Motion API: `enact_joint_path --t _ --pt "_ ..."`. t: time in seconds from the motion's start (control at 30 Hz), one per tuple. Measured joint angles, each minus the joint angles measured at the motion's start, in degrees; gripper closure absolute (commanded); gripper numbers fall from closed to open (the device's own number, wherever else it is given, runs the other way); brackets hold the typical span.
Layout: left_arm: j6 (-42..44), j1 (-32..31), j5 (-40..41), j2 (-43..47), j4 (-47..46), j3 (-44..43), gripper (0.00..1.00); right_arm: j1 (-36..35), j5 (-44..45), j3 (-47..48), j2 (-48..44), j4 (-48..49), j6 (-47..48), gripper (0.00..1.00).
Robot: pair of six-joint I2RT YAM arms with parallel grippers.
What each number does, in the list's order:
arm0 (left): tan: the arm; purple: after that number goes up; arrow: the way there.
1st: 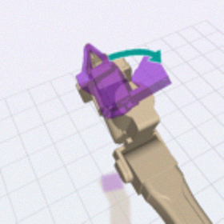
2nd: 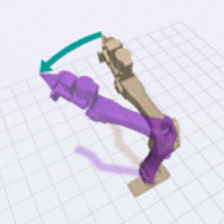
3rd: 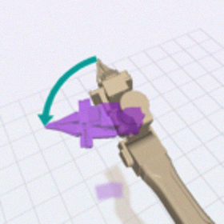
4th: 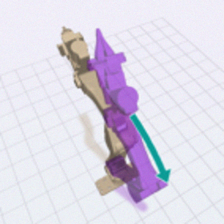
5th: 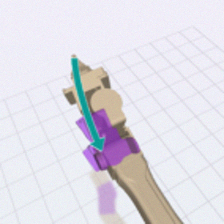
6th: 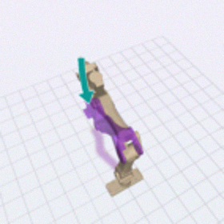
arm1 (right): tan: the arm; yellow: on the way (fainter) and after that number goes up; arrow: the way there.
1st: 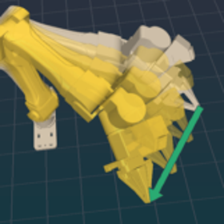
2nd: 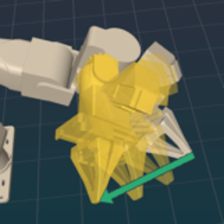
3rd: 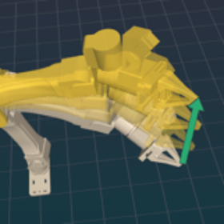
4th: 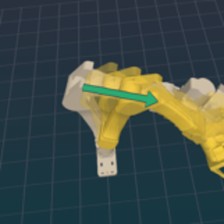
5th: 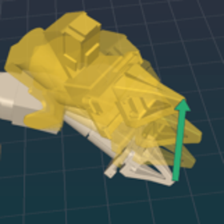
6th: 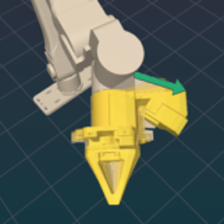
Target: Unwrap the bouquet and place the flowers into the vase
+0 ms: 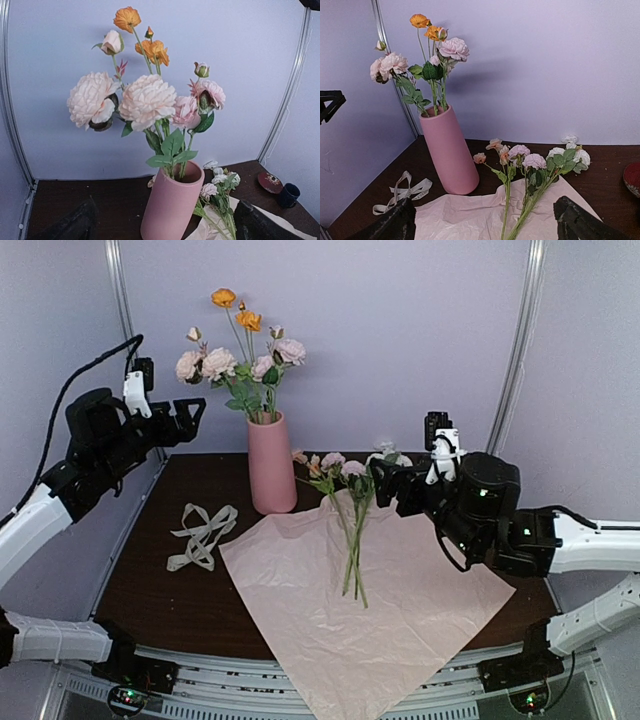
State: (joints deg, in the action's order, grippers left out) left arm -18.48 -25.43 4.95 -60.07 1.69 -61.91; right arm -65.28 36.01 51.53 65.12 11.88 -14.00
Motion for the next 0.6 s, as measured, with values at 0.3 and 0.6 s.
enact_joint_path --t 0.3,0.6 --pt "4.48 0.00 -9.64 6.23 -3.41 18.36 0.02 7.52 -7.82 6.12 12.92 -9.33 -9.70 0.37" --pt "4.39 0.00 -19.45 5.55 -14.51 26.77 0.04 12.59 -23.30 3.69 26.91 -11.21 -18.73 0.53"
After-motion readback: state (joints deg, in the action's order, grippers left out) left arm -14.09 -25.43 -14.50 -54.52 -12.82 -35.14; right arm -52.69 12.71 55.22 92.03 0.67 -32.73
